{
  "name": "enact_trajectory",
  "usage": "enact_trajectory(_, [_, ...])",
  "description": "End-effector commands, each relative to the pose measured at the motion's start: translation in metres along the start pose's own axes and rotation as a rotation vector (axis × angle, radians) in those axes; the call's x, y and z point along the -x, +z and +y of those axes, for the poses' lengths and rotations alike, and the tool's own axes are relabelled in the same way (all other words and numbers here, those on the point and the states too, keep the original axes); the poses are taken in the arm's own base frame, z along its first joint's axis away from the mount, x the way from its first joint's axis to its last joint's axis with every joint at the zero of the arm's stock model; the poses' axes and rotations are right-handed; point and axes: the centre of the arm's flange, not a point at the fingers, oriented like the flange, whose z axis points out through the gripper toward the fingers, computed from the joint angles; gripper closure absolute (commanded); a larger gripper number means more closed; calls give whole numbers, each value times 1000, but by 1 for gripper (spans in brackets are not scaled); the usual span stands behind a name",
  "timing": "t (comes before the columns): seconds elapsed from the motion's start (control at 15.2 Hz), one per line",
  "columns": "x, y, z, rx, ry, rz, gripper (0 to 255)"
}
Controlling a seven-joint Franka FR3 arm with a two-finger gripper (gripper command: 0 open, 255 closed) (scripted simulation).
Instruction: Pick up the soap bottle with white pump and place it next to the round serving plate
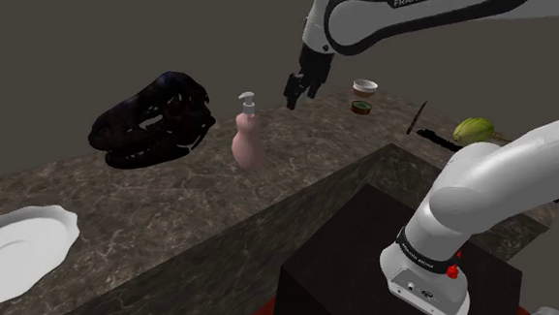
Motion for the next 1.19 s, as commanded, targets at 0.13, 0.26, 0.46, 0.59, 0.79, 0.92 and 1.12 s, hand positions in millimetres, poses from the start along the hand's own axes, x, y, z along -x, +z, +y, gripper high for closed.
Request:
enact_trajectory(0.13, [-17,44,-11,-9,61,45,0])
enact_trajectory(0.26, [-26,67,-17,-13,91,66,0])
enact_trajectory(0.46, [-40,100,-25,-19,135,96,0])
enact_trajectory(0.59, [-51,123,-30,-23,165,117,0])
enact_trajectory(0.79, [-68,156,-37,-29,209,147,0])
enact_trajectory(0.92, [-70,163,-38,-30,212,149,0])
enact_trajectory(1.12, [-72,179,-38,-30,212,149,0])
